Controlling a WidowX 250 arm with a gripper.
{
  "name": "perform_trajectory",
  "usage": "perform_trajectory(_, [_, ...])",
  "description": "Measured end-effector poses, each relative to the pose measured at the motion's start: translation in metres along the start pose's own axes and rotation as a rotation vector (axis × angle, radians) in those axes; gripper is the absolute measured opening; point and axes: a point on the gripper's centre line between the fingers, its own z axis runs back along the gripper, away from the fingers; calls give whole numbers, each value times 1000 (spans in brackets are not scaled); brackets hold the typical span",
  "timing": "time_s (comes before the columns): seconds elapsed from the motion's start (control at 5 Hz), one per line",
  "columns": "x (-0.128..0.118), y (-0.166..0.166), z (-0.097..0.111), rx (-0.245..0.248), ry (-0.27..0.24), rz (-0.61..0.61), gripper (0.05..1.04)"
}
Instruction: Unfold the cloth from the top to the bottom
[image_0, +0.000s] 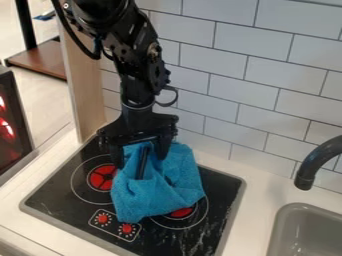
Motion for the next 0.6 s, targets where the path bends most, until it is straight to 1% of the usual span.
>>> perform_trajectory(0.2, [1, 0, -2, 3, -10, 23, 630])
perform_trajectory(0.4, [0, -7, -1, -16, -25, 24, 332])
perform_trajectory(0.6, [-3, -9, -3, -25, -8, 35, 145])
